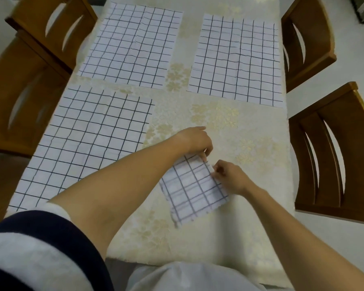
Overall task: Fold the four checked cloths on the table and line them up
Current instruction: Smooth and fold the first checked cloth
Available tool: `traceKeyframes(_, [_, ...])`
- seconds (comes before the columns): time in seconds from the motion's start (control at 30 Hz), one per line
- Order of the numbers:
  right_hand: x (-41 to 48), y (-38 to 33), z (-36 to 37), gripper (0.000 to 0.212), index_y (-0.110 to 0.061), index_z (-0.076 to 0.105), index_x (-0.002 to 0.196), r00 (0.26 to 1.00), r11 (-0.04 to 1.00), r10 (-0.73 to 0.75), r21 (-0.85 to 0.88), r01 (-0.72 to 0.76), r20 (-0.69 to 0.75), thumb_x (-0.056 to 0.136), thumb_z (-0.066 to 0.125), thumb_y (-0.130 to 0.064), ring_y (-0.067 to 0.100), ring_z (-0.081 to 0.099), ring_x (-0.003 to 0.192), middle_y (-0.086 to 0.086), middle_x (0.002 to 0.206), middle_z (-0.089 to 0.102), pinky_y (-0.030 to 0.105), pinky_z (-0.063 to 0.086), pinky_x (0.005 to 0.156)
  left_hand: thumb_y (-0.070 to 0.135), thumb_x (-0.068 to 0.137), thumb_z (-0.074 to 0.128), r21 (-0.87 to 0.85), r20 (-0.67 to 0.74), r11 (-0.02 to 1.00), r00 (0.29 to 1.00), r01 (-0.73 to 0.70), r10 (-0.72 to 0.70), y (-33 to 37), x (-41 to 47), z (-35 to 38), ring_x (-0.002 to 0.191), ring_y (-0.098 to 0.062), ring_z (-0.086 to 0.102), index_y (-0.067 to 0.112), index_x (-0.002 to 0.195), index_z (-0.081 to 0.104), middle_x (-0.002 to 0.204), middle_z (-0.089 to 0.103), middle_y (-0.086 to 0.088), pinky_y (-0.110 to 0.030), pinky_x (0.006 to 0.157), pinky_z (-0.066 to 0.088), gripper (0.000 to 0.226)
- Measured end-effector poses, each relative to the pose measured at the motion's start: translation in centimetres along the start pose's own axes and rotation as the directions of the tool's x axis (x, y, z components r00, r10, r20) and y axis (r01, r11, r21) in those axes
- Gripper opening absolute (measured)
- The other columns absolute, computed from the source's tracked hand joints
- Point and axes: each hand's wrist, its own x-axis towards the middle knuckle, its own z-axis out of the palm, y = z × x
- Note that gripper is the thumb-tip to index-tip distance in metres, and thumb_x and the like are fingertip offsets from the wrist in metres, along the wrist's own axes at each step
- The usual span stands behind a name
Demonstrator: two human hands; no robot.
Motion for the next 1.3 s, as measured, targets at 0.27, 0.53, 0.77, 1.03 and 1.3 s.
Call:
traceKeyframes(0.27, [2.6,1.0,-5.9,0.014,-0.024,0.069,0.103,0.994,0.998,-0.065,0.002,0.065,-0.09,0.096,0.066,-0.036,0.014,0.063,0.084,-0.004,0.092,0.068,0.023,0.044,0.063,0.041,0.099,0.064,-0.563,-0.026,0.803,0.967,0.194,-0.252,-2.1,-1.7,1.8,0.081,-0.019,0.062,0.015,0.099,0.072,0.088,0.067,0.0,-0.031,0.071,0.047,0.027])
traceKeyframes(0.53, [4.0,2.7,-7.2,0.02,-0.017,0.072,0.113,0.989,0.995,0.007,0.103,0.008,-0.148,0.094,0.069,-0.024,0.016,0.06,0.099,0.004,0.105,0.069,0.027,0.042,0.08,0.034,0.093,0.073,-0.819,-0.062,0.508,0.838,0.267,-0.541,-3.8,-4.5,5.9,0.092,-0.011,0.064,0.021,0.101,0.076,0.099,0.072,0.004,-0.017,0.074,0.047,0.015])
traceKeyframes(0.77, [4.2,2.9,-6.0,0.026,-0.015,0.066,0.122,0.921,0.996,0.087,0.068,-0.066,-0.379,0.096,0.066,-0.02,0.026,0.062,0.104,0.01,0.111,0.067,0.034,0.048,0.085,0.028,0.093,0.074,-0.849,-0.089,0.445,0.754,0.284,-0.651,-2.9,-4.9,6.7,0.088,-0.013,0.062,0.018,0.098,0.072,0.092,0.066,0.003,-0.019,0.074,0.044,0.012])
traceKeyframes(1.03, [1.8,-2.5,0.9,0.042,-0.008,0.056,0.14,0.772,0.919,-0.378,-0.31,0.245,-0.511,0.099,0.059,-0.013,0.036,0.047,0.134,0.015,0.142,0.056,0.05,0.037,0.114,0.003,0.104,0.047,-0.536,-0.508,0.791,0.635,0.296,-0.582,4.4,-5.7,8.1,0.143,-0.027,0.04,0.01,0.149,0.045,0.154,0.045,-0.011,-0.036,0.119,0.031,0.046])
traceKeyframes(1.3, [2.6,-2.2,6.6,0.061,-0.009,0.006,0.16,0.913,0.885,-0.339,-0.407,0.227,-0.227,0.102,0.024,-0.014,0.028,-0.006,0.155,0.01,0.168,0.0,0.041,-0.003,0.126,-0.005,0.101,0.032,-0.554,-0.289,0.667,0.636,0.498,-0.715,7.6,-4.0,11.2,0.156,-0.021,-0.013,0.007,0.16,-0.011,0.17,-0.014,-0.006,-0.034,0.127,-0.005,0.074])
